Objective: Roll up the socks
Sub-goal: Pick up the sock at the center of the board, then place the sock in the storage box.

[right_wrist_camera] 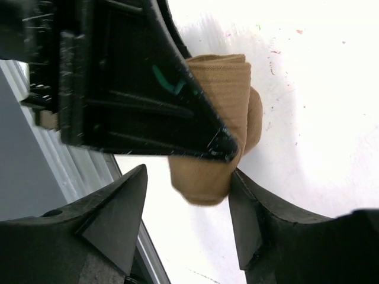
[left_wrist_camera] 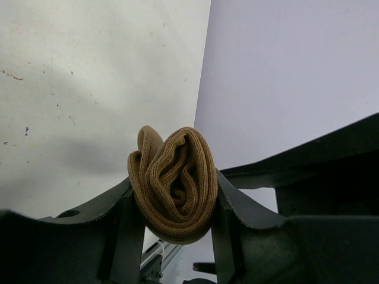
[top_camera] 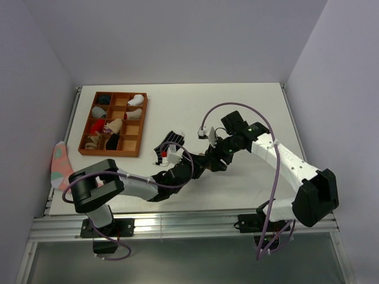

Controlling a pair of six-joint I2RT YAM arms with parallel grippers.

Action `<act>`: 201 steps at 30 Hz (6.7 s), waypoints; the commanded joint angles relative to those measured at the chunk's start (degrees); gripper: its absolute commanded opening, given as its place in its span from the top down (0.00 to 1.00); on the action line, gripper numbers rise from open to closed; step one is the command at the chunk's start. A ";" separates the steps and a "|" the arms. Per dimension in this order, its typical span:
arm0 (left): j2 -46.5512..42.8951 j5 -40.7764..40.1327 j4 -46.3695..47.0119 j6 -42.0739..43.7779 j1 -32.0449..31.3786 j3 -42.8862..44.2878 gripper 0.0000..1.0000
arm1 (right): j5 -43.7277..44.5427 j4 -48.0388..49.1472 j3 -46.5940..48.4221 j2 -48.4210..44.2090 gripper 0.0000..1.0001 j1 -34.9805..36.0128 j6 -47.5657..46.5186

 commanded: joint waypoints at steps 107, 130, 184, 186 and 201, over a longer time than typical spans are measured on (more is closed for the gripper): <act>21.63 33.96 -74.58 39.72 67.80 42.79 1.00 | -4.34 -8.30 0.71 -0.46 0.23 -21.83 -13.28; 31.04 31.32 -93.07 50.45 62.52 54.67 1.00 | -3.90 -10.15 -1.14 -0.90 0.23 -22.10 -16.01; 27.45 28.15 -97.12 52.81 62.70 50.20 1.00 | -4.33 -12.52 9.32 4.72 0.22 -22.10 -15.48; 25.60 27.29 -97.98 54.13 62.61 49.92 1.00 | -4.69 -11.73 11.50 5.07 0.22 -22.10 -13.90; 29.55 23.40 -108.11 52.56 62.52 64.70 0.75 | -0.91 -26.06 23.48 10.62 0.23 -22.80 -19.52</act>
